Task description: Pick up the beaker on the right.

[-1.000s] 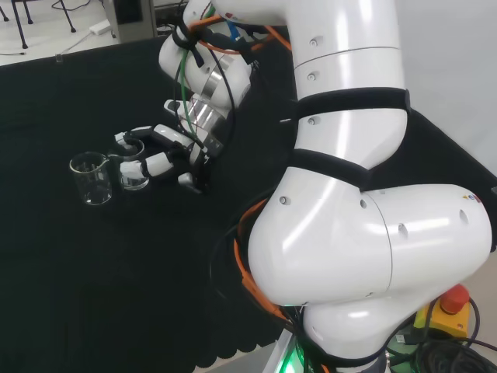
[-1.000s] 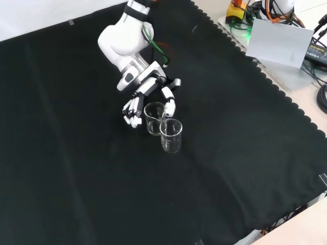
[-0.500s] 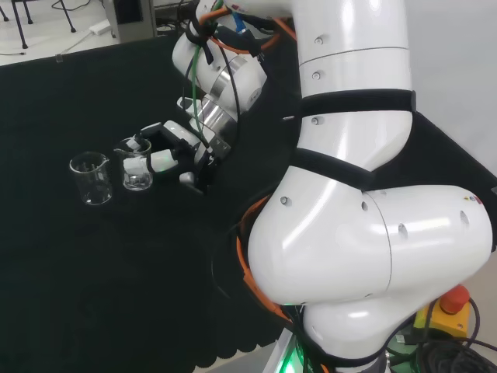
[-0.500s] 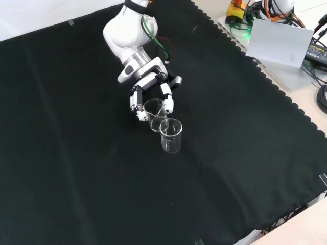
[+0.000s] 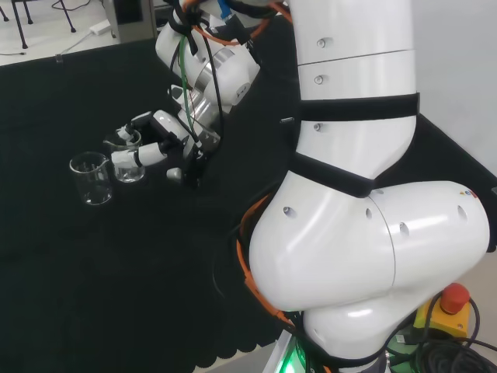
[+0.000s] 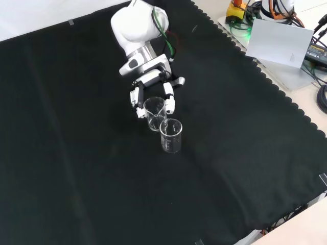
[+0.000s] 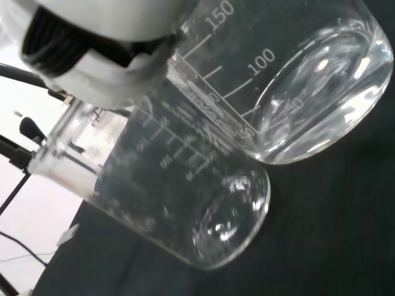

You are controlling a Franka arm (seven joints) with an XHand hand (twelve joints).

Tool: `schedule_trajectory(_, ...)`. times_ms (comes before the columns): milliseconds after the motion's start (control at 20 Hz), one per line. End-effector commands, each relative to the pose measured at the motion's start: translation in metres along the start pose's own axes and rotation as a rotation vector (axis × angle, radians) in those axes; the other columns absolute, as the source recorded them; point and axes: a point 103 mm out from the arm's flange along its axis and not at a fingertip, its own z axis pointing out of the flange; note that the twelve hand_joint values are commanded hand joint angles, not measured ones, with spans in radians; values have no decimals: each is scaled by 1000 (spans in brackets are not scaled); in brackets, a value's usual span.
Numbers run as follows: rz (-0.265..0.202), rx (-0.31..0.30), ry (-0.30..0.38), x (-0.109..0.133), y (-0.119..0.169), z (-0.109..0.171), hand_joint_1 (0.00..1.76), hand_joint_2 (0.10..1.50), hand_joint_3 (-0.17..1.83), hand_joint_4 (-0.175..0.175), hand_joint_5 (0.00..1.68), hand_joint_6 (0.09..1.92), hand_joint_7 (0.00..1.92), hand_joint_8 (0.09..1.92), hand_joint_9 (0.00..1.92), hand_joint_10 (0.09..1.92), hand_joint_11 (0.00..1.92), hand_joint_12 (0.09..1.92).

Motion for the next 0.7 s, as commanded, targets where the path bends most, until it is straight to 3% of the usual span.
schedule_trajectory(50,-10,-52,-104,9,0,-29,1160,667,640,36,1271,670,1691,174,1396,559,1130,864)
schedule_trajectory(200,-15,-53,-136,12,-1,-39,1160,642,727,6,1224,793,1643,331,1312,772,1130,873)
schedule_trajectory(400,-18,-30,-175,16,-2,-52,1152,625,799,8,1182,901,1512,669,1267,892,1122,890)
schedule_trajectory(700,-16,29,-232,26,-8,-67,1147,618,842,4,1155,970,1466,800,1248,947,1106,905)
